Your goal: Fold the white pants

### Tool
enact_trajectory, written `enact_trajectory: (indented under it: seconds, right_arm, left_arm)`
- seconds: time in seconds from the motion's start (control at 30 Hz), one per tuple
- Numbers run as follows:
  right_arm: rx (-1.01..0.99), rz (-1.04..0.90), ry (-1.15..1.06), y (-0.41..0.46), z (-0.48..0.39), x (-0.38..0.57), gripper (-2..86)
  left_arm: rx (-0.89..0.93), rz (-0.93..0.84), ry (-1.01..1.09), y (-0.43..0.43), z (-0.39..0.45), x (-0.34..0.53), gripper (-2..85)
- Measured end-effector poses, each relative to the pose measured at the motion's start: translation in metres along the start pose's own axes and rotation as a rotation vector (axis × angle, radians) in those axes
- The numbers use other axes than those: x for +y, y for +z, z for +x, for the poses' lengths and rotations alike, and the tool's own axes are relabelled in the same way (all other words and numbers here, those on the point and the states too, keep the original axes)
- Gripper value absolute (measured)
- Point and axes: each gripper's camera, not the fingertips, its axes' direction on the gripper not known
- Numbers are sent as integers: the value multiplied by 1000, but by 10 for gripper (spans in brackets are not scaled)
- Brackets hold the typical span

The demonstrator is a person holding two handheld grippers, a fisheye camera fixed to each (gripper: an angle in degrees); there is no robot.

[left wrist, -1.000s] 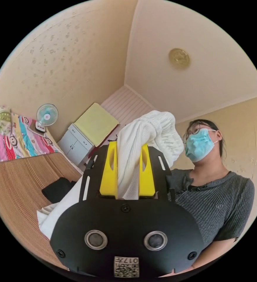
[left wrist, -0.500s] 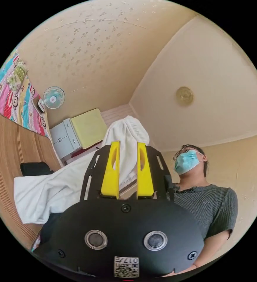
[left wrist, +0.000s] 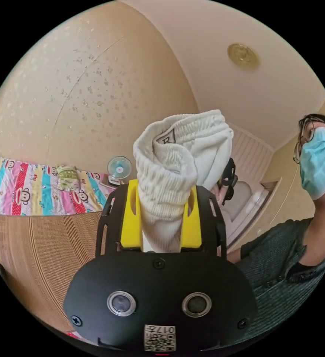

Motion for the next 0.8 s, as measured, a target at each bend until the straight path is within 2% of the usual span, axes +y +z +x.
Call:
enact_trajectory:
  seconds: [0.13,0.33,0.47,0.53,0.67,0.8]
  right_arm:
    - [28,57,156,4,0,14,18]
    - [48,76,121,10,-43,29,19]
    - [281,39,88,27,-91,14,18]
    - [358,41,72,33,-111,-1,18]
    - [545,155,-101,43,-163,-27,16]
    - [665,275,-134,43,-183,-47,11]
  left_arm:
    - [-71,55,137,-47,14,8,73]
    - [-100,137,282,-118,26,-18,61]
    - [-199,217,440,-154,65,-52,56]
    - [-187,256,484,-166,81,-71,57]
    - [-126,318,578,-188,122,-118,62]
    - [-113,327,602,-201,158,-157,64]
